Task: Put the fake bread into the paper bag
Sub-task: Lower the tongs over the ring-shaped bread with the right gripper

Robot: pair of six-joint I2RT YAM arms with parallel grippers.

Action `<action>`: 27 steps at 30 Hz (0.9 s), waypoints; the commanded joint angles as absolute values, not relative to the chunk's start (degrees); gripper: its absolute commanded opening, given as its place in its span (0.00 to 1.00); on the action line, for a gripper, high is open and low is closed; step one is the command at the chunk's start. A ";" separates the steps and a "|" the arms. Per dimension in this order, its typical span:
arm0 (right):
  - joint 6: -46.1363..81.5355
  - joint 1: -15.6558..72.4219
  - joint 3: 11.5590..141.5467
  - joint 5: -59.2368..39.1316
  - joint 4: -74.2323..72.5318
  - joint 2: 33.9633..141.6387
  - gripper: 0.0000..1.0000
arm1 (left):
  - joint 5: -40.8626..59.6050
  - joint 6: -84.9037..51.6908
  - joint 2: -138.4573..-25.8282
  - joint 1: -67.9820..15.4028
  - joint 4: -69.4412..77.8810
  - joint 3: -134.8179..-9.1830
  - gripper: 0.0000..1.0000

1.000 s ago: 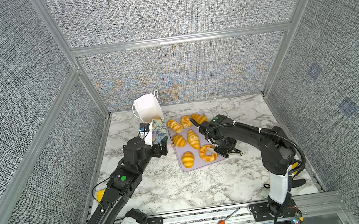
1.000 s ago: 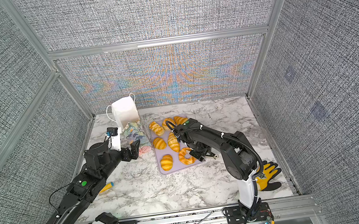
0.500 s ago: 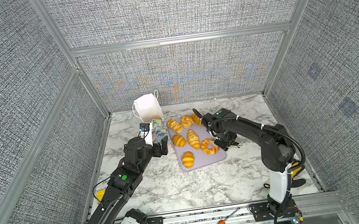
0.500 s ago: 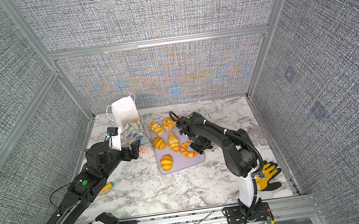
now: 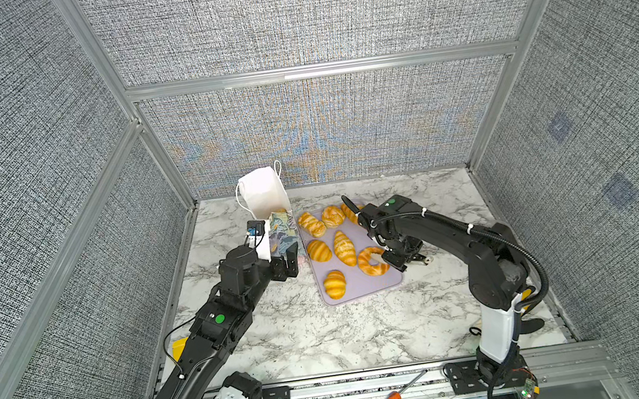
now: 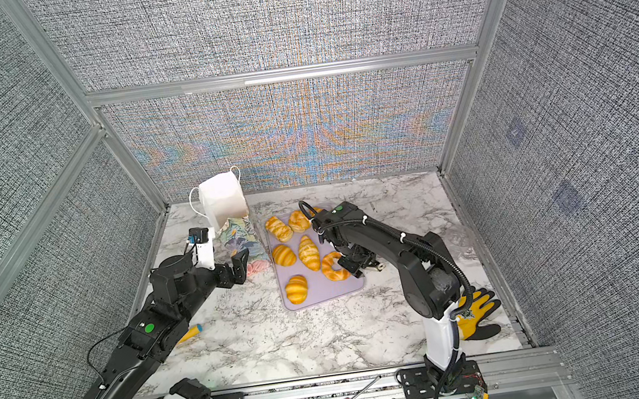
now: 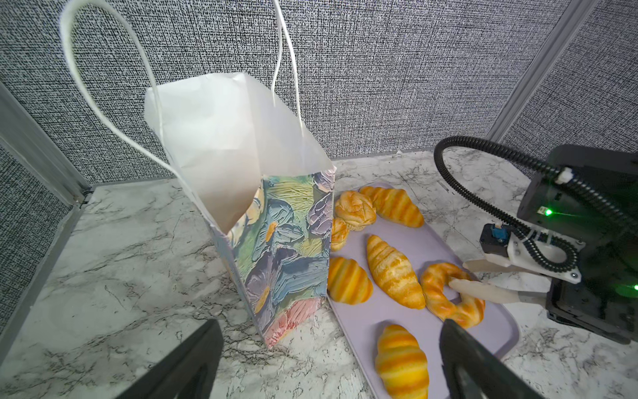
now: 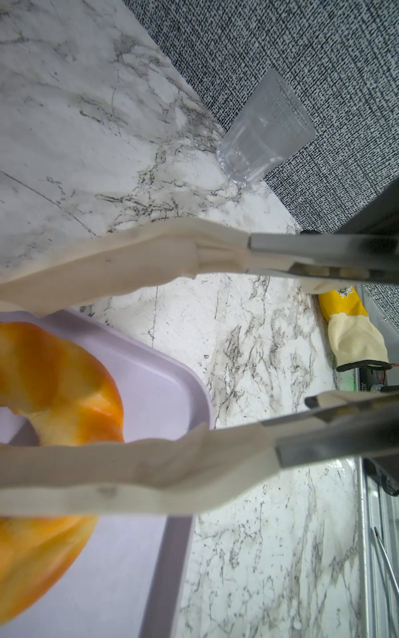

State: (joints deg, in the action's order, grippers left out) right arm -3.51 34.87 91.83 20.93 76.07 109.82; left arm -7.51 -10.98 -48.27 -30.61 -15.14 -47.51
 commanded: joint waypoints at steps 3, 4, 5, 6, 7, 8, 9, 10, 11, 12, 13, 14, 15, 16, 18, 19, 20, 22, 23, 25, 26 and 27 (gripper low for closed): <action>-3.55 35.20 92.44 22.24 78.20 110.10 0.59 | -7.38 -11.15 -47.81 -30.69 -15.12 -47.18 0.99; -3.68 35.32 92.53 22.12 78.37 110.41 0.59 | -7.38 -11.12 -47.73 -30.76 -15.16 -47.11 0.99; -3.89 35.45 92.60 22.19 78.61 110.86 0.59 | -7.47 -11.04 -47.64 -30.76 -15.27 -47.13 0.99; -4.01 35.52 92.64 22.32 78.95 111.39 0.59 | -7.55 -11.04 -47.56 -30.76 -15.37 -47.12 0.99; -4.01 35.61 92.64 22.55 79.14 111.83 0.59 | -7.64 -10.95 -47.47 -30.76 -15.47 -47.07 0.99; -4.00 35.60 92.70 22.88 79.27 112.14 0.59 | -7.81 -10.94 -47.31 -30.76 -15.60 -47.15 0.99; -3.99 35.68 92.64 23.14 79.24 112.29 0.59 | -7.90 -10.97 -47.21 -30.81 -15.71 -47.10 0.99; -3.97 35.61 92.65 23.33 79.28 112.38 0.59 | -8.00 -10.90 -47.07 -30.76 -15.81 -47.03 0.99; -4.10 35.59 92.70 23.69 79.19 112.52 0.59 | -8.08 -10.78 -46.94 -30.82 -15.83 -47.03 0.99; -4.06 35.60 92.86 23.88 79.25 112.75 0.59 | -8.09 -10.80 -46.86 -30.76 -15.82 -46.94 0.99; -4.01 35.60 93.12 23.95 79.29 113.08 0.59 | -8.09 -10.81 -46.85 -30.74 -15.84 -46.93 0.99; -4.00 35.59 93.54 23.91 79.38 113.55 0.59 | -8.09 -10.79 -46.89 -30.76 -15.82 -46.90 0.99; -4.04 35.61 93.89 23.76 79.37 113.98 0.59 | -8.04 -10.66 -46.98 -30.76 -15.82 -46.98 0.99; -4.10 35.63 94.24 23.73 79.31 114.32 0.59 | -8.06 -10.66 -47.02 -30.77 -15.82 -47.05 0.99; -4.47 35.60 95.27 23.34 79.19 115.12 0.59 | -8.09 -10.49 -47.02 -30.85 -15.82 -47.14 0.99; -4.67 35.55 95.73 23.21 79.23 115.55 0.59 | -8.17 -10.40 -47.02 -30.85 -15.82 -47.11 0.99; -4.85 35.62 96.35 23.16 79.27 116.01 0.59 | -8.17 -10.39 -46.94 -30.85 -15.90 -47.26 0.99; -5.16 35.42 97.41 22.91 79.49 116.79 0.59 | -8.26 -10.33 -46.85 -30.85 -16.08 -47.37 0.99; -5.46 35.41 97.93 22.70 79.67 117.20 0.59 | -8.34 -10.33 -46.77 -30.85 -16.13 -47.37 0.99; -5.91 35.39 98.78 22.26 80.23 118.20 0.59 | -8.50 -10.42 -46.65 -30.85 -16.26 -47.30 0.99; -6.12 35.42 99.12 22.08 80.67 118.70 0.59 | -8.57 -10.42 -46.54 -30.89 -16.26 -47.26 0.99; -6.22 35.39 99.39 22.06 80.87 119.26 0.58 | -8.70 -10.44 -46.42 -30.85 -16.33 -47.13 0.99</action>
